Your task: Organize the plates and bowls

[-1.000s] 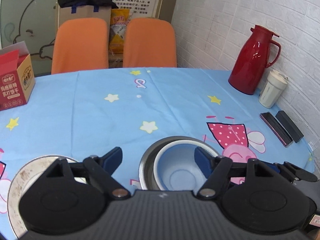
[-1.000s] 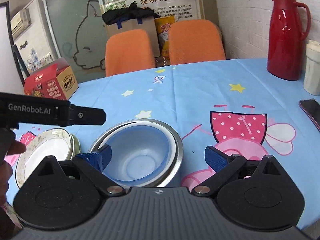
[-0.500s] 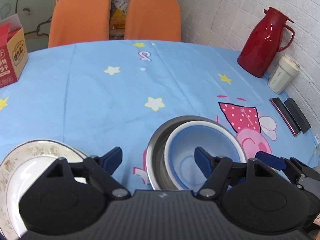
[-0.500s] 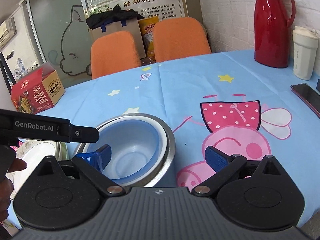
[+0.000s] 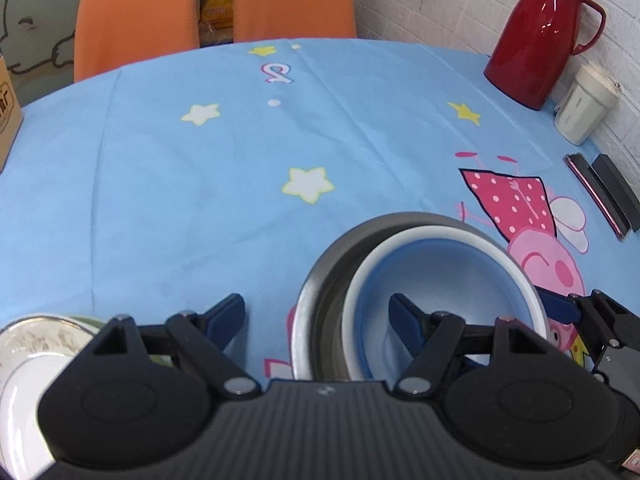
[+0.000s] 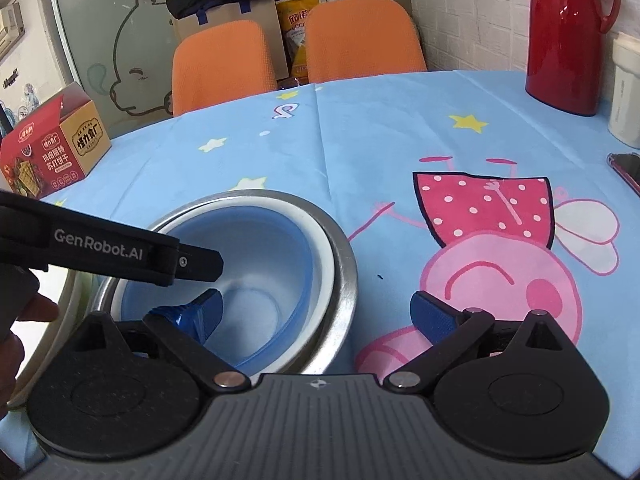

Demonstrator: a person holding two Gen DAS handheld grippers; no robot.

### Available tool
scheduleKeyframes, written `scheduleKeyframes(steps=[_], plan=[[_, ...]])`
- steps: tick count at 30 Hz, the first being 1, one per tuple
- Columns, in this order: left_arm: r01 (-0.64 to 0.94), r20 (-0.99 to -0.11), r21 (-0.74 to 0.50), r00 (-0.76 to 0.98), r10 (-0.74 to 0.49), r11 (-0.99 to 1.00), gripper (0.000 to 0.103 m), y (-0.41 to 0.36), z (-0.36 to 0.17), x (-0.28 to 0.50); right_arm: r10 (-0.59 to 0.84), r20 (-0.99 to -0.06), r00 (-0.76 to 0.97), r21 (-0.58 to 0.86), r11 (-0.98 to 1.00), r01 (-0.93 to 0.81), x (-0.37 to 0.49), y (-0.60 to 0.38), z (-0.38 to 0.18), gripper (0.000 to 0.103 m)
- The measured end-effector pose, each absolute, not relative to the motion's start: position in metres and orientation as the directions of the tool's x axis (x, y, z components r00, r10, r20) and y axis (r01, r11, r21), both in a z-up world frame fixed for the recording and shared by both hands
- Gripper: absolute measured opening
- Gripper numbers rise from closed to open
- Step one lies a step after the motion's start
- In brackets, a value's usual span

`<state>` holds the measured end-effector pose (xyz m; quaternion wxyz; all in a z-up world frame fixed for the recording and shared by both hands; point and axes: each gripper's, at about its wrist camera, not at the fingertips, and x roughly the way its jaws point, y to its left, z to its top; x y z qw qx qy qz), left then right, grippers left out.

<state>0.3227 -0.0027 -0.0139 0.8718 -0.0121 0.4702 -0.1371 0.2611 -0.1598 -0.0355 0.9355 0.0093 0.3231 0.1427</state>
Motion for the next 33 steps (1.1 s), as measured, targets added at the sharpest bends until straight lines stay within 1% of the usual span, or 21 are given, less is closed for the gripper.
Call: scheduleKeyframes(steps=[2, 5, 9, 12, 16, 20, 21, 22, 23, 24, 25, 26, 27, 33], plan=[[0.243, -0.815, -0.153, 0.517, -0.262, 0.958, 0.072, -0.003, -0.015, 0.322, 0.259, -0.589, 0.765, 0.084, 0.962, -0.261, 0.259, -0.157, -0.038, 0.089], [0.254, -0.818, -0.157, 0.508, -0.270, 0.954, 0.072, -0.004, -0.015, 0.323, 0.265, -0.564, 0.782, 0.094, 0.962, -0.258, 0.256, -0.159, -0.041, 0.090], [0.269, -0.819, -0.157, 0.502, -0.278, 0.950, 0.072, -0.005, -0.016, 0.323, 0.240, -0.593, 0.768, 0.084, 0.968, -0.238, 0.256, -0.153, -0.038, 0.090], [0.276, -0.816, -0.174, 0.497, -0.295, 0.945, 0.072, -0.005, -0.016, 0.323, 0.310, -0.572, 0.759, 0.167, 0.950, -0.263, 0.251, -0.153, -0.037, 0.088], [0.295, -0.800, -0.232, 0.484, -0.354, 0.927, 0.070, 0.001, -0.016, 0.322, 0.318, -0.550, 0.772, 0.191, 0.948, -0.255, 0.245, -0.155, -0.039, 0.086], [0.314, -0.802, -0.205, 0.489, -0.343, 0.927, 0.068, -0.003, -0.017, 0.318, 0.338, -0.532, 0.776, 0.209, 0.941, -0.267, 0.241, -0.153, -0.041, 0.086], [0.324, -0.802, -0.185, 0.496, -0.333, 0.928, 0.056, -0.006, -0.017, 0.316, 0.345, -0.531, 0.774, 0.210, 0.938, -0.274, 0.241, -0.150, -0.041, 0.086], [0.338, -0.801, -0.175, 0.497, -0.333, 0.925, 0.051, -0.009, -0.016, 0.314, 0.348, -0.532, 0.772, 0.210, 0.937, -0.278, 0.241, -0.148, -0.041, 0.086], [0.348, -0.803, -0.174, 0.491, -0.338, 0.921, 0.048, -0.012, -0.015, 0.313, 0.349, -0.534, 0.771, 0.212, 0.937, -0.277, 0.242, -0.145, -0.040, 0.087], [0.346, -0.808, -0.140, 0.501, -0.309, 0.928, 0.051, -0.014, -0.014, 0.312, 0.355, -0.537, 0.765, 0.214, 0.935, -0.284, 0.243, -0.142, -0.040, 0.087], [0.346, -0.811, -0.137, 0.499, -0.305, 0.928, 0.046, -0.015, -0.014, 0.313, 0.358, -0.536, 0.765, 0.216, 0.934, -0.285, 0.243, -0.141, -0.038, 0.086], [0.340, -0.813, -0.140, 0.497, -0.304, 0.930, 0.046, -0.015, -0.014, 0.314, 0.383, -0.536, 0.753, 0.243, 0.924, -0.297, 0.245, -0.142, -0.037, 0.085], [0.342, -0.815, -0.128, 0.499, -0.296, 0.931, 0.047, -0.017, -0.014, 0.314, 0.399, -0.544, 0.738, 0.272, 0.916, -0.295, 0.248, -0.141, -0.036, 0.088], [0.358, -0.821, -0.143, 0.478, -0.312, 0.923, 0.046, -0.020, -0.010, 0.319, 0.367, -0.571, 0.734, 0.251, 0.930, -0.269, 0.251, -0.139, -0.029, 0.088]])
